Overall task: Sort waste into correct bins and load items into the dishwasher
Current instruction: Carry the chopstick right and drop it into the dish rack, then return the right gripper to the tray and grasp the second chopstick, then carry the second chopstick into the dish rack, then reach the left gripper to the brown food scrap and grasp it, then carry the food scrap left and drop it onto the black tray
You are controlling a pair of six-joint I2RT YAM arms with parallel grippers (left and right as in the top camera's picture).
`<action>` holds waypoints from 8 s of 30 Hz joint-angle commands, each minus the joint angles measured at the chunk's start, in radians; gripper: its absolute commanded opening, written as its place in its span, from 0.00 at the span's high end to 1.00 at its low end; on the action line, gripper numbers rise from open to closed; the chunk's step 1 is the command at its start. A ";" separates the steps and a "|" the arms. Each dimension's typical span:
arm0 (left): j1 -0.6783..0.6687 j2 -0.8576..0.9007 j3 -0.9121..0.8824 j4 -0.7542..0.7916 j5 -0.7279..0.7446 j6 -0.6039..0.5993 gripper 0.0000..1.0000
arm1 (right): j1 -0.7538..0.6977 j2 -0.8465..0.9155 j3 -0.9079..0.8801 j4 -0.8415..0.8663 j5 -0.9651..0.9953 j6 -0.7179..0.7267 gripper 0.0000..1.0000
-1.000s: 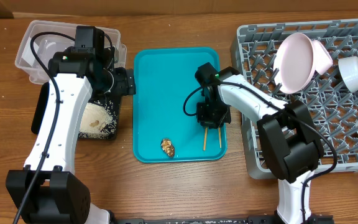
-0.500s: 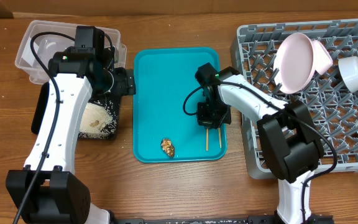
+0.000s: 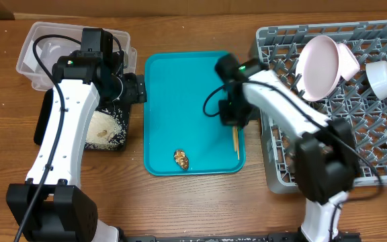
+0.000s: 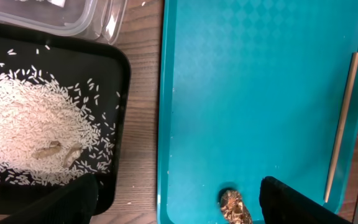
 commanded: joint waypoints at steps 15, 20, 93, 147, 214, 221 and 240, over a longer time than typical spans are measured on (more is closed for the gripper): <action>-0.004 0.010 0.015 0.001 -0.005 0.001 0.15 | -0.314 -0.175 -0.071 -0.005 0.050 -0.301 0.96; -0.004 0.010 0.015 0.002 -0.005 0.001 0.15 | -0.312 -0.175 -0.183 0.080 0.045 -0.307 0.96; -0.004 0.010 0.015 0.003 -0.006 -0.002 0.15 | -0.053 0.174 -0.160 0.266 -0.110 -0.126 0.92; -0.266 0.020 -0.165 0.038 0.074 -0.021 0.13 | -0.344 -0.143 -0.084 -0.007 -0.035 -0.341 0.62; -0.408 0.125 -0.349 0.187 -0.141 -0.100 0.91 | -0.346 -0.335 -0.053 -0.038 -0.025 -0.291 0.46; -0.264 0.050 -0.224 0.074 -0.251 -0.100 0.90 | -0.346 -0.335 -0.053 -0.037 -0.025 -0.291 0.46; 0.291 0.003 -0.305 0.278 -0.264 -0.141 0.85 | -0.346 -0.335 -0.053 -0.039 -0.026 -0.291 0.45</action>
